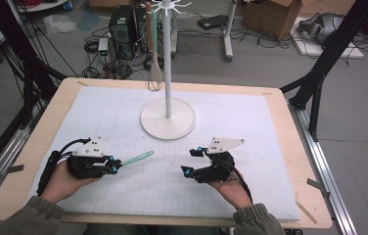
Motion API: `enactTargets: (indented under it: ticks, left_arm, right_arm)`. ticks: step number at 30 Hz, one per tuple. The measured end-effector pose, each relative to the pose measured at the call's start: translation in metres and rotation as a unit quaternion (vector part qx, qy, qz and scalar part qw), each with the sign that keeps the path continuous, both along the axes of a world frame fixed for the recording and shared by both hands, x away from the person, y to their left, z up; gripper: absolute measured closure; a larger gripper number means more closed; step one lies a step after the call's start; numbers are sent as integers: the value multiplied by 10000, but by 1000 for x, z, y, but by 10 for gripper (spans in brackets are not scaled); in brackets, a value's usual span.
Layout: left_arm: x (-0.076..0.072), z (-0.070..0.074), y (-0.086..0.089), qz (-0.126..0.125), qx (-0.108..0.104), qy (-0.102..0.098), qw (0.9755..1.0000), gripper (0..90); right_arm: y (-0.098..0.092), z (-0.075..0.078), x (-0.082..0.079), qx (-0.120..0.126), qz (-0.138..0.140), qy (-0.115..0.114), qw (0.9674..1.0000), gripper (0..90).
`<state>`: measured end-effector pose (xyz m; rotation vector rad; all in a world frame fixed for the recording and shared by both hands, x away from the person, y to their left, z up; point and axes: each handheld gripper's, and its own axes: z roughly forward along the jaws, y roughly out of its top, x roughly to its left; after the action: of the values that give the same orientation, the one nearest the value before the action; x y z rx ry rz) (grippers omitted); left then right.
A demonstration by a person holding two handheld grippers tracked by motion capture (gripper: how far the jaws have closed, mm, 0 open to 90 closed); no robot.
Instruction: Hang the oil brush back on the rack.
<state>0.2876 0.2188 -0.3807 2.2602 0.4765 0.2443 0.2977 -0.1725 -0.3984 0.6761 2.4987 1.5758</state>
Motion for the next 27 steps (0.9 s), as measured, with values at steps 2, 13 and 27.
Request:
enactTargets:
  ticks: [2, 13, 27]
  left_arm:
    - [-1, 2, -2, -55, -36, 13, 10000, 817]
    - [-5, 5, -12, -311, -43, -12, 9995, 817]
    - [-10, 8, -28, -629, -140, -50, 9979, 817]
  right_arm:
    - [2, 0, 0, 4, 14, 20, 10000, 306]
    - [10, 1, 1, 48, 128, 59, 9999, 306]
    - [24, 0, 4, 64, 383, 181, 9991, 306]
